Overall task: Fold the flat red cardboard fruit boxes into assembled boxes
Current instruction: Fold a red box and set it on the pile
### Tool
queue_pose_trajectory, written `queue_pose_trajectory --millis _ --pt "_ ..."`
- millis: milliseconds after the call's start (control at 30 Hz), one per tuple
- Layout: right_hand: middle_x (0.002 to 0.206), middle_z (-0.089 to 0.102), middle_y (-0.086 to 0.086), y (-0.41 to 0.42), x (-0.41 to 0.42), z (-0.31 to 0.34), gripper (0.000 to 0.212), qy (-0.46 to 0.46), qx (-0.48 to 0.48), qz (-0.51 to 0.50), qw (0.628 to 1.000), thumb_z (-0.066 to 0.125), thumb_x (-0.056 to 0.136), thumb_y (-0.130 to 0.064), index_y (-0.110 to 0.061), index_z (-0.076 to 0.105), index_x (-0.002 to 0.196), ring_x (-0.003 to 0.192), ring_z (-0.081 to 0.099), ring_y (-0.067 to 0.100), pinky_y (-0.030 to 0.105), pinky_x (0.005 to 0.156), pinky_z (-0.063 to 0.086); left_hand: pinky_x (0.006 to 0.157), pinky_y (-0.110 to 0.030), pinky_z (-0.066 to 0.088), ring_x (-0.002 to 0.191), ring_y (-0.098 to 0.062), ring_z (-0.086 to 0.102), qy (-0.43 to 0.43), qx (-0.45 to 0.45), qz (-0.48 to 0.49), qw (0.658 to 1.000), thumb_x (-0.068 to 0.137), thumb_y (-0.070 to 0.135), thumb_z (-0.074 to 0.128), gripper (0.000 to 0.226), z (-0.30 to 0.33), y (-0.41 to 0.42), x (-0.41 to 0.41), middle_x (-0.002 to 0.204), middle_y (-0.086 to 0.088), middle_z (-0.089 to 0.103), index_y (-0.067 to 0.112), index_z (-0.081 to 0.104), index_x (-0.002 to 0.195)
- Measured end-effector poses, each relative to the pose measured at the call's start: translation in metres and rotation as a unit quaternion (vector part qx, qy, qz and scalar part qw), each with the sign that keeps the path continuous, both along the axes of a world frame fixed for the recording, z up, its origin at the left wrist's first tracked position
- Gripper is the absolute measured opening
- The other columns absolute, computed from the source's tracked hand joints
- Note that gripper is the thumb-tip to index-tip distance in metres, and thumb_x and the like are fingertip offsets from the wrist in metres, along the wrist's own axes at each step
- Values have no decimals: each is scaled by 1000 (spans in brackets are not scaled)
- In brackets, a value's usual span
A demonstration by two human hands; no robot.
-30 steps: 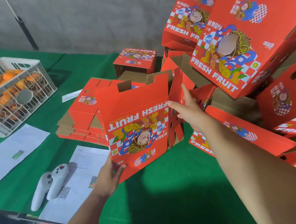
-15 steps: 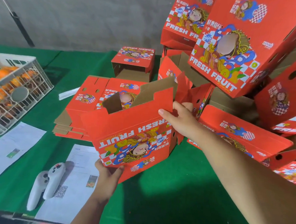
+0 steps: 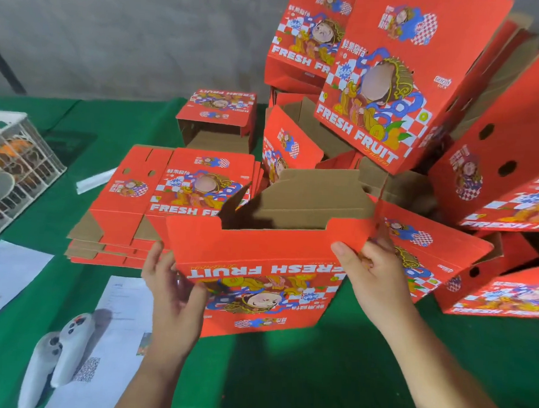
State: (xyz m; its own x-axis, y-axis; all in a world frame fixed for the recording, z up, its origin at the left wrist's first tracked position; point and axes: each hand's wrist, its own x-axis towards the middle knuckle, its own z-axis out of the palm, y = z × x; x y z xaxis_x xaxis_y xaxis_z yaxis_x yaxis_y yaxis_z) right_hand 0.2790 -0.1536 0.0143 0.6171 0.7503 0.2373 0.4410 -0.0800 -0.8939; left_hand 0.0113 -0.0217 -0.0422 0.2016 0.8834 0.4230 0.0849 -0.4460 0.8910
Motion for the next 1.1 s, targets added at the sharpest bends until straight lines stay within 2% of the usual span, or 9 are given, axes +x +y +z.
queue_pose_trajectory --millis 100,233,333,433,567,667,800,967,1100 --pt "135 59 4 -14 7 -1 19 -27 -30 -26 999 66 91 -54 -37 75 91 115 60 5 14 93 44 104 -10 41 145 7 26 29 46 1 999 86 -7 50 91 3 -2 7 163 -10 6 50 29 153" --pt "146 51 -7 -25 11 -5 43 -10 -29 -33 999 59 85 -65 -29 81 96 135 50 12 44 112 44 104 -49 51 144 -36 35 32 15 -14 999 86 -2 52 81 -4 -11 14 156 -19 19 44 28 148" --pt "128 61 -20 -31 9 -8 39 46 -69 5 997 57 85 -73 -39 75 94 120 62 9 52 97 55 95 -48 52 116 -47 55 30 -49 -41 998 87 -10 57 75 -4 -19 14 131 -24 44 49 36 127" --pt "101 71 -27 -34 7 -7 59 32 -127 31 991 43 82 -91 -44 65 111 92 68 -6 31 75 55 77 -45 49 95 -30 57 83 -46 8 995 84 16 62 38 8 -16 5 103 -2 54 45 49 104" --pt "93 70 -25 -37 8 -11 64 -11 -129 -5 992 33 83 -94 -39 61 102 84 68 -5 29 69 51 104 -54 41 128 -33 52 193 57 -11 979 89 20 65 23 17 -4 -9 129 -6 61 19 64 112" --pt "90 72 -18 -38 8 -18 59 6 -124 -20 992 33 83 -94 -42 58 93 85 70 2 41 75 59 116 -31 22 155 -14 25 245 66 -31 967 90 30 60 35 21 -8 -15 154 2 42 21 58 124" --pt "98 76 -13 -32 4 -22 69 49 -109 -37 992 27 85 -94 -40 65 103 95 73 10 54 88 60 113 -56 36 137 -34 49 224 23 -66 972 94 32 58 42 25 -2 -21 142 -4 60 21 62 134" --pt "88 70 1 -13 -2 -13 54 56 -115 -102 987 29 88 -81 -36 58 86 87 70 29 65 83 58 123 -31 22 146 0 32 152 -22 -27 988 107 54 26 47 35 -1 -5 153 12 49 37 63 129" --pt "91 71 14 -14 -1 -6 78 88 -59 -115 988 38 79 -96 -21 53 96 93 67 47 73 86 51 112 -48 41 131 -25 56 108 -24 -83 990 112 41 27 51 50 12 14 135 -3 66 14 65 134"
